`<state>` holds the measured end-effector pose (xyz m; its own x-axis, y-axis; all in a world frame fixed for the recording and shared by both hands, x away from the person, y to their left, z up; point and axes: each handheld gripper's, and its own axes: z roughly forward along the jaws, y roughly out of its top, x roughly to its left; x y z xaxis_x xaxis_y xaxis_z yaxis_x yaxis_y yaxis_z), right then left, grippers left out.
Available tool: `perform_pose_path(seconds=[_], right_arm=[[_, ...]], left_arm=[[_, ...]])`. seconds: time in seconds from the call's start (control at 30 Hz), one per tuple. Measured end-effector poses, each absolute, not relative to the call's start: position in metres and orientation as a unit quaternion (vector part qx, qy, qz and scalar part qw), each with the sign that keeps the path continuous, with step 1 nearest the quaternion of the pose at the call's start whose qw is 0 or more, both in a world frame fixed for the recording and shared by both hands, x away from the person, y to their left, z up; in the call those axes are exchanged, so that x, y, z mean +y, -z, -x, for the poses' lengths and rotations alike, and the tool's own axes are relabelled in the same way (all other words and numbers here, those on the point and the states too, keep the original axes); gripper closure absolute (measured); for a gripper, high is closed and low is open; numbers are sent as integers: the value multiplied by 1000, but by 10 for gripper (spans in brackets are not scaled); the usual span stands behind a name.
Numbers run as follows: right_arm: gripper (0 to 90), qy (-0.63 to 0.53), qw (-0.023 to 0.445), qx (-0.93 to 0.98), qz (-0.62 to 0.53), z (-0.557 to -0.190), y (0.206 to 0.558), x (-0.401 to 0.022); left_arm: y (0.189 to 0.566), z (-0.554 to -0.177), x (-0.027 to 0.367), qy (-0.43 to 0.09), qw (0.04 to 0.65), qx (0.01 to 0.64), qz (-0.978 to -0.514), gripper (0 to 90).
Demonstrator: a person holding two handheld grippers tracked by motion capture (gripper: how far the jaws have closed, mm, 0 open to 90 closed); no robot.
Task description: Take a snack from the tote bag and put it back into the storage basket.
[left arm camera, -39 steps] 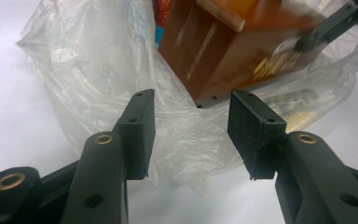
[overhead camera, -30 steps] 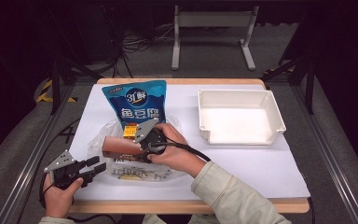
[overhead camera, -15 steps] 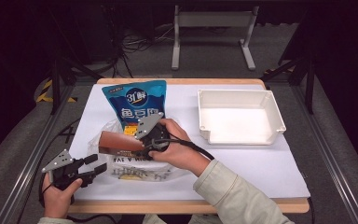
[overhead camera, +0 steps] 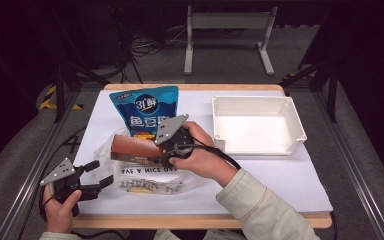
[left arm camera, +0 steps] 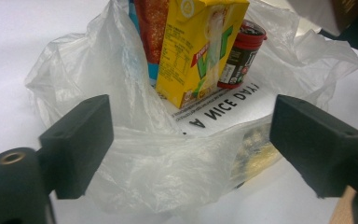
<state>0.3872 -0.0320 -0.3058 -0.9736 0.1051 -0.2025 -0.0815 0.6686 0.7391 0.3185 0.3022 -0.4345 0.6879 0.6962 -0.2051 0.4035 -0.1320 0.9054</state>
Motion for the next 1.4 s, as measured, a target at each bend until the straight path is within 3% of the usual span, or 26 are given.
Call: perform_pose_path(seconds=[0.2,0.67,1.4], right_arm=[[437,-412,118,904,-10,-386,295,-45],[436,-418,126,900,-11,-389,278,-69],[435,-418,148,896,-37,-395,260,-117]], left_arm=[[435,-319,303,-126,555,351,-744,17],[432,-315,304,-161,535,353,-751,13],[437,-315,303,-173,522,348,-759,11]])
